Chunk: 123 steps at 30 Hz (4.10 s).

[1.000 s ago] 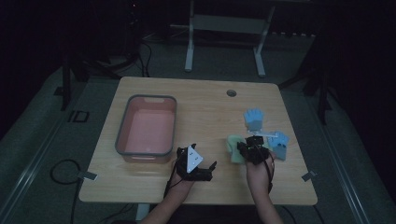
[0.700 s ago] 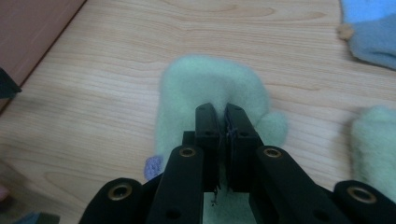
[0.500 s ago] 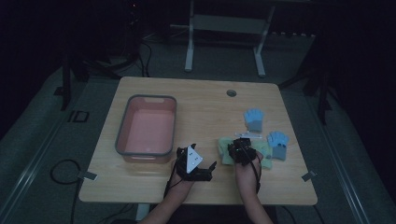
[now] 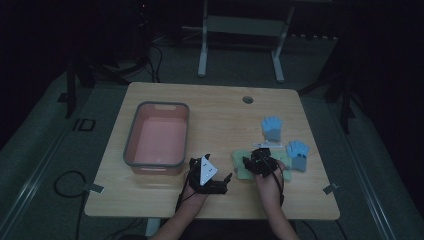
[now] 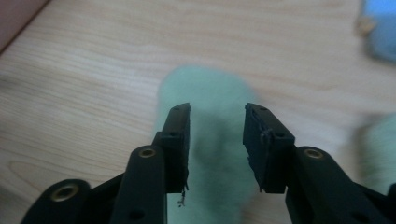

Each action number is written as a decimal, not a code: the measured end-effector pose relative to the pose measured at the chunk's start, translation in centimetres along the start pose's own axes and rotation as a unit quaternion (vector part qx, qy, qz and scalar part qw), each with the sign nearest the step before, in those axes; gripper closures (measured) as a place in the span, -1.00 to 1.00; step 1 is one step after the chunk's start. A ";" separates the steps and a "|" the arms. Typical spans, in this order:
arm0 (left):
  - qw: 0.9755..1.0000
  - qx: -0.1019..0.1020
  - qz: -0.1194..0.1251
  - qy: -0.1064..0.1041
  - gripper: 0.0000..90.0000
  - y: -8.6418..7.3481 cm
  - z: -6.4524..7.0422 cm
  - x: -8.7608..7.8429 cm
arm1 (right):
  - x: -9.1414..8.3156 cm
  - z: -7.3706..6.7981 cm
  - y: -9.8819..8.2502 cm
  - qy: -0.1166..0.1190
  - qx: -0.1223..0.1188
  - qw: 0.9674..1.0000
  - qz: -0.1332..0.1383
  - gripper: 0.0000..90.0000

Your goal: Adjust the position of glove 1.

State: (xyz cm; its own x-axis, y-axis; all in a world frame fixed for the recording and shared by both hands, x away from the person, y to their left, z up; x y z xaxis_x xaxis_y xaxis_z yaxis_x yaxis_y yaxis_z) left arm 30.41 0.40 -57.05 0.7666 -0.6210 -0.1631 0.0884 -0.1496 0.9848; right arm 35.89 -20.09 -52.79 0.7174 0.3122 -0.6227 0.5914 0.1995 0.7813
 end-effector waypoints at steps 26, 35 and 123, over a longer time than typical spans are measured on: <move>1.000 0.005 -0.004 -0.006 -0.97 0.0 0.1 0.1 | -3.8 10.5 0.7 0.017 -0.084 0.996 -0.009 0.34; 1.000 0.010 -0.005 -0.007 -0.97 0.0 0.2 0.1 | -2.4 11.9 -2.1 0.019 -0.082 0.996 -0.036 0.39; 1.000 0.010 -0.003 -0.004 -0.97 0.0 0.2 0.1 | 0.4 -0.3 -0.2 0.080 -0.140 0.987 -0.015 0.80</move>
State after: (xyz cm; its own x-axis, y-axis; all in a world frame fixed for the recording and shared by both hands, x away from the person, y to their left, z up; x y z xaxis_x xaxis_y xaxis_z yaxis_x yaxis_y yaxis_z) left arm 30.34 0.14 -57.07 0.7609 -0.6264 -0.1691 0.0801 -0.1679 0.9825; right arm 35.99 -19.73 -53.19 0.6212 0.4405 -0.6481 0.4705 0.4517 0.7580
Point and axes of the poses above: each handheld gripper's, and its own axes: x roughly forward along the jaws, y roughly out of its top, z roughly to its right, the point moved 1 cm from there along x, roughly forward along the jaws, and after that the axes turned 9 degrees about z, right-handed, at the moved point
